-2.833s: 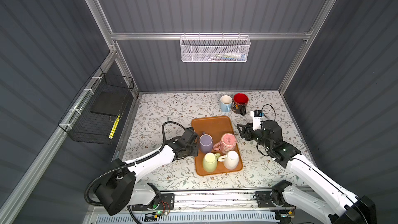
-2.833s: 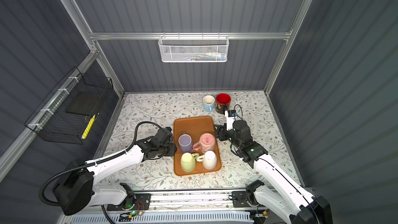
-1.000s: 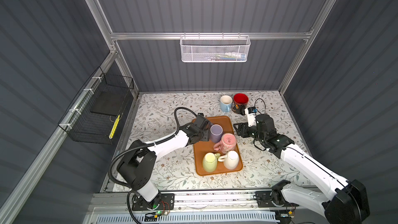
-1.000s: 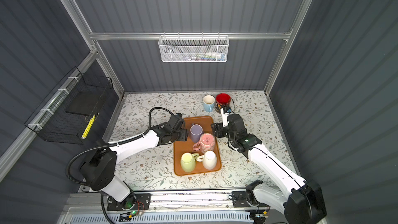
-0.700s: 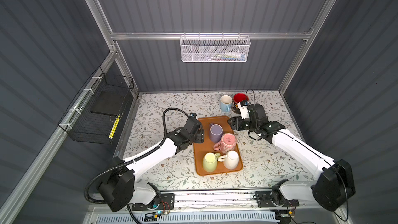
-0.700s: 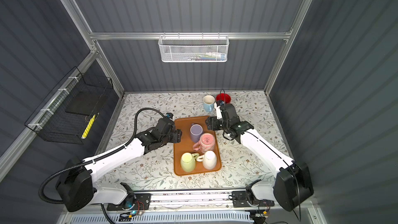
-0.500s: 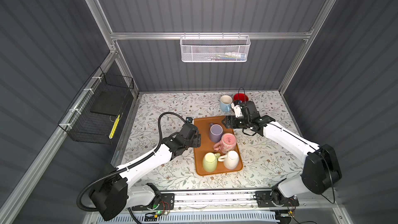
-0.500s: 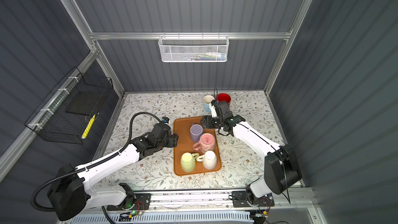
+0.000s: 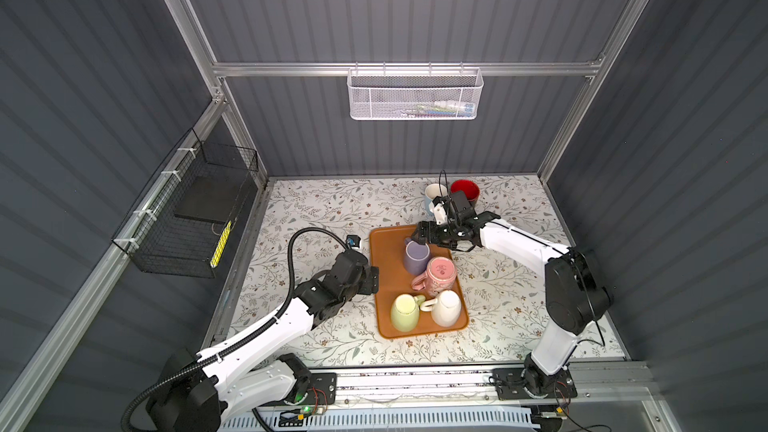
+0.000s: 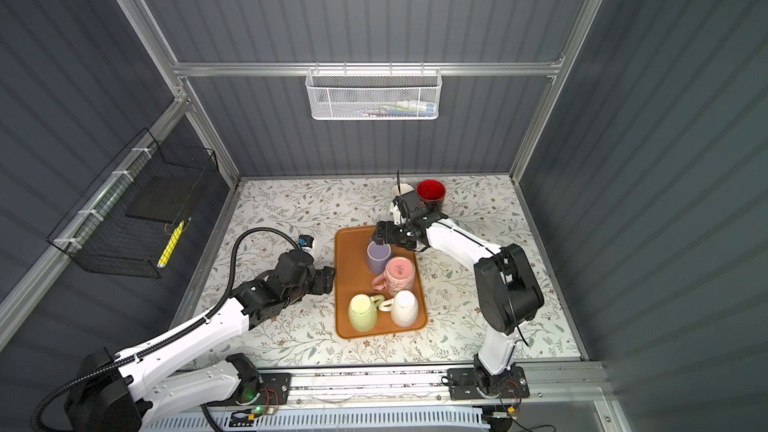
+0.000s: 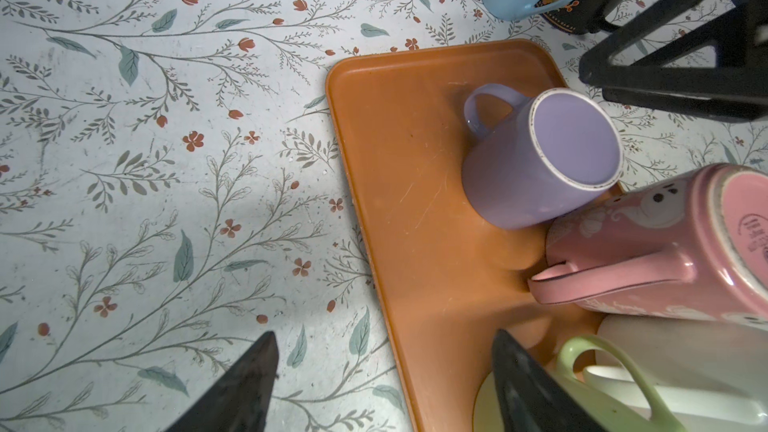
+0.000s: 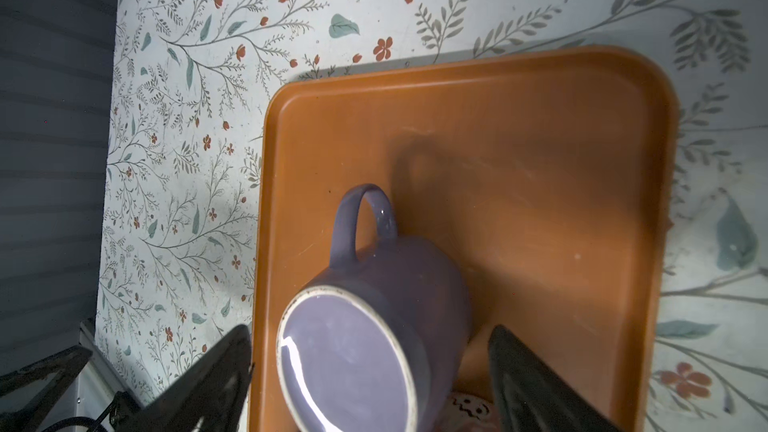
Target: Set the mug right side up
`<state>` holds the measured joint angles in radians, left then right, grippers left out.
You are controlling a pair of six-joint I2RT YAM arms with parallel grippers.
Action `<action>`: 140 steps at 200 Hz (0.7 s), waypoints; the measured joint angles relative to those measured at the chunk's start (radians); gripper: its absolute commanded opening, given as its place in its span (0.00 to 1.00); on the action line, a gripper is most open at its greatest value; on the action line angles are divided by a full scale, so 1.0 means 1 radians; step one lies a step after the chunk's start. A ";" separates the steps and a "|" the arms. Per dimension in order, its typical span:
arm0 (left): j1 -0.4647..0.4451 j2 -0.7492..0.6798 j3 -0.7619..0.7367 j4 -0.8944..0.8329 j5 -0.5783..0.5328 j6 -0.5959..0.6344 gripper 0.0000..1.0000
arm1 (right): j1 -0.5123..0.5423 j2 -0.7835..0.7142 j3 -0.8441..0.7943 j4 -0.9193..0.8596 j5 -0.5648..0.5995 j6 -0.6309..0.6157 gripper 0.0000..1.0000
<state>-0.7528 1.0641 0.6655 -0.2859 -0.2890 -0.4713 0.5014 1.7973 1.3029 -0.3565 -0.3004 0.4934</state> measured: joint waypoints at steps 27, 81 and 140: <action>0.000 -0.002 -0.011 0.003 0.000 -0.003 0.81 | 0.005 0.074 0.084 -0.050 -0.008 -0.005 0.88; 0.000 -0.006 -0.014 0.003 0.000 -0.005 0.81 | 0.039 0.207 0.296 -0.195 0.010 -0.068 0.86; 0.000 -0.065 -0.024 0.001 -0.004 -0.018 0.81 | 0.077 0.327 0.509 -0.341 0.030 -0.138 0.83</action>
<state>-0.7528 0.9989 0.6411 -0.2848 -0.2932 -0.4896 0.5781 2.1246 1.8118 -0.6975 -0.2707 0.3553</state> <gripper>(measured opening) 0.812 0.834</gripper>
